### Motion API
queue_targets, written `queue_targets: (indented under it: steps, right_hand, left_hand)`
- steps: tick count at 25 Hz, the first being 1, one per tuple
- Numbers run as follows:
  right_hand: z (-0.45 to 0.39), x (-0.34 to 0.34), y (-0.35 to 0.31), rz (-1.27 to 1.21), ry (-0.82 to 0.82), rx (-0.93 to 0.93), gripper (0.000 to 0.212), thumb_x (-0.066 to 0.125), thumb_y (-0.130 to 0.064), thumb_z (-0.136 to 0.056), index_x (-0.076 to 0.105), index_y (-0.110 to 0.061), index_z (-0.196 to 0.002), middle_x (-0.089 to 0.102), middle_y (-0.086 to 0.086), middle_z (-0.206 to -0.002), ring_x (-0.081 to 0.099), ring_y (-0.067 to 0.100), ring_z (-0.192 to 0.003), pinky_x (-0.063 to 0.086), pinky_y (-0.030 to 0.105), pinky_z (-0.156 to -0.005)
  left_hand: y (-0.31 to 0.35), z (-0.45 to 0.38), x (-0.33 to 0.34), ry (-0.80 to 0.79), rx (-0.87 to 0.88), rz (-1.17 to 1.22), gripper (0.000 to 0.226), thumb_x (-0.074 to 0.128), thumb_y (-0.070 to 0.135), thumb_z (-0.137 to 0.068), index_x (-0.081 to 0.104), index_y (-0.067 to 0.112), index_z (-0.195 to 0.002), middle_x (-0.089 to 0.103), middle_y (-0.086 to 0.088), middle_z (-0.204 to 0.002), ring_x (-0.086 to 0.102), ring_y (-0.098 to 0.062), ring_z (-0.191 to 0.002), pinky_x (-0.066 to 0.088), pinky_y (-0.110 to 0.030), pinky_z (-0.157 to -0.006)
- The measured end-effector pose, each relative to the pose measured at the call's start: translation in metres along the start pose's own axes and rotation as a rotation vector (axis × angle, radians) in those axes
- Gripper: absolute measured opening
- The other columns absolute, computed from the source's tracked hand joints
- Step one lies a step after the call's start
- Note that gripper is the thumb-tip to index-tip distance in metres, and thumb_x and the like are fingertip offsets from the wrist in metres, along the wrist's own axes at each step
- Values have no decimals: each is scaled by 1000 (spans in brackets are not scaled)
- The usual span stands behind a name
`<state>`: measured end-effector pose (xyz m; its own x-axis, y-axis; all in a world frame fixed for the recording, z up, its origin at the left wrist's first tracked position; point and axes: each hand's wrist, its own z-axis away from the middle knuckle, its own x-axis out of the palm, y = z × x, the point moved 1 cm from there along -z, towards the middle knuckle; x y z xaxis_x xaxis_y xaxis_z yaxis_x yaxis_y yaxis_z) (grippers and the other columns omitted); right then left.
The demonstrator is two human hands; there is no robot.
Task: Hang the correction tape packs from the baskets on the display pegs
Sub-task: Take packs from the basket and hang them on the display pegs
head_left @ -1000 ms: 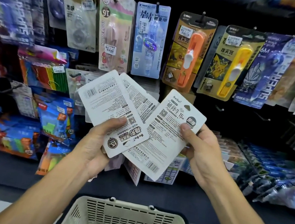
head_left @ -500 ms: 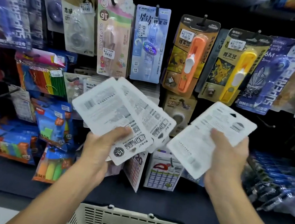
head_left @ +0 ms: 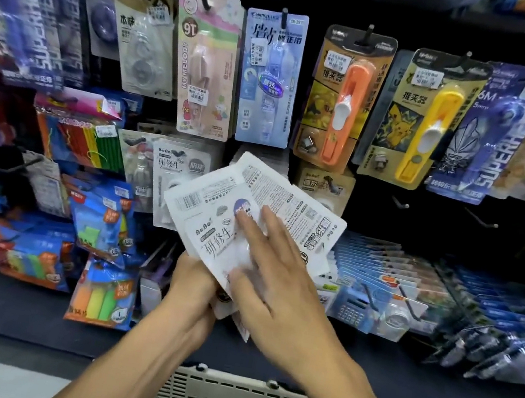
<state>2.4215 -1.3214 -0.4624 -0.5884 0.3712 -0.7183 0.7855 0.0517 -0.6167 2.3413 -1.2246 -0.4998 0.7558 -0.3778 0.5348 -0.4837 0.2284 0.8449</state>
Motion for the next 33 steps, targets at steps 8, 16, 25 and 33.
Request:
queue_targets:
  steps: [8,16,25,33]
  right_hand:
    - [-12,-21,15,274,311,108,99,46,-90,-66,24,-43,-151,14,-11,-166,-5,19,-155,11,54,-124]
    - [-10,-43,30,35,505,-187,88,76,-68,-68,39,-27,-137,36,-4,-157,43,13,-141,50,34,-102]
    - [-14,-58,50,-533,418,-3,72,91,-45,-62,51,-30,-120,75,-5,-111,75,14,-94,62,32,-73]
    - [-11,-58,62,-694,380,201,71,93,-36,-57,58,-24,-117,77,-4,-102,75,12,-86,60,29,-64]
  left_hand:
    - [1,-3,6,7,-102,100,33,56,-8,-86,75,13,-102,76,-19,-101,73,-35,-90,59,-52,-80]
    - [3,-3,6,-92,-104,236,49,74,14,-64,71,11,-113,78,-12,-98,76,-22,-77,62,-34,-60]
    - [3,-2,3,-165,-151,253,57,84,13,-64,72,12,-120,73,-19,-120,74,-32,-102,62,-45,-76]
    - [0,-3,-8,-71,-205,117,48,80,6,-66,73,7,-114,76,-21,-110,76,-36,-92,64,-47,-65]
